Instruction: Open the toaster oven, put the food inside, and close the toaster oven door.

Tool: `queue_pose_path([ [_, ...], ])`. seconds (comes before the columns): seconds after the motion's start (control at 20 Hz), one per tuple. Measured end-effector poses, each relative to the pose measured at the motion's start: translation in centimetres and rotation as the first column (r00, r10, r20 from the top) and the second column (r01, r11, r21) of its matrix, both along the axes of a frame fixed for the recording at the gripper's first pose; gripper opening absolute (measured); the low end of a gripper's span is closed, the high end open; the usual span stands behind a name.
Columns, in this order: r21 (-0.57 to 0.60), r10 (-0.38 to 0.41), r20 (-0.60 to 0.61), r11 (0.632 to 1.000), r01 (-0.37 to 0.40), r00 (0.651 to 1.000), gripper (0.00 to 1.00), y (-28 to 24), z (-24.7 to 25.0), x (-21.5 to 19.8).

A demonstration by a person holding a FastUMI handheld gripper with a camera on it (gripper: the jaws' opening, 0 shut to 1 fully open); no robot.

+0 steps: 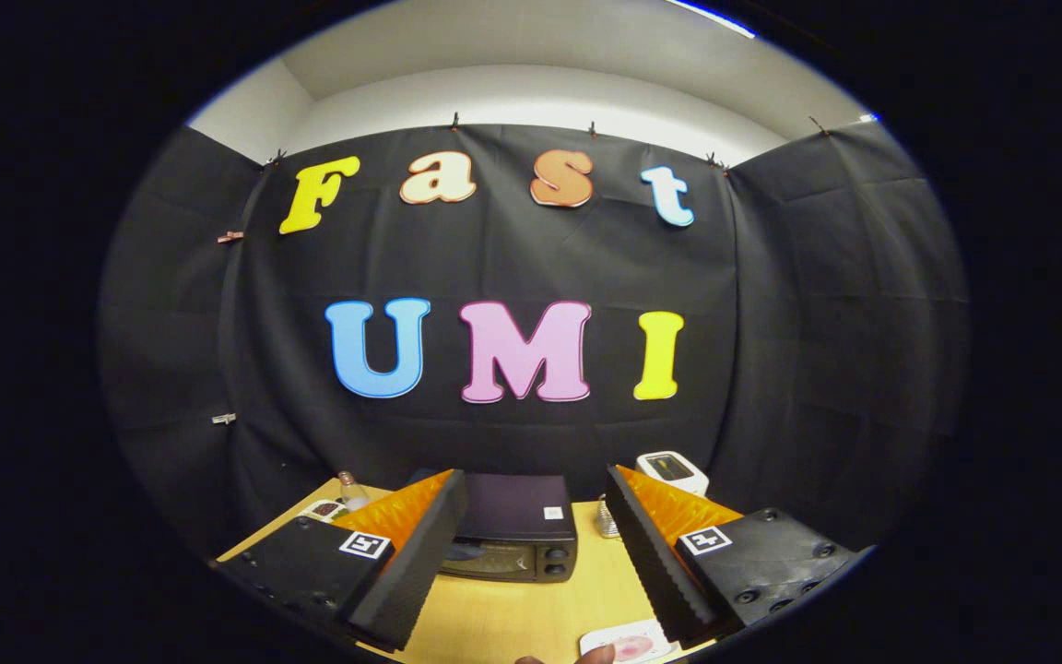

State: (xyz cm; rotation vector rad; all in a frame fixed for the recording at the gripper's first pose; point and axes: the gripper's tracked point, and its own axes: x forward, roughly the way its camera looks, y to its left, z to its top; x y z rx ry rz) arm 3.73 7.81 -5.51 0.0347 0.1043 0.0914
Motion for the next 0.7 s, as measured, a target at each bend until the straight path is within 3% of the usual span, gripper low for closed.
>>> queue_pose_path([
  [0.2,0.037,0.036,-0.128,0.999,-0.032,0.991,0.98,4.5,-5.9,3.6],
  [0.4,-0.003,0.062,-0.229,0.998,-0.064,0.972,0.98,8.4,-12.7,6.9],
  [0.7,0.014,0.048,-0.384,0.999,-0.047,0.922,0.98,11.4,-22.0,10.6],
])
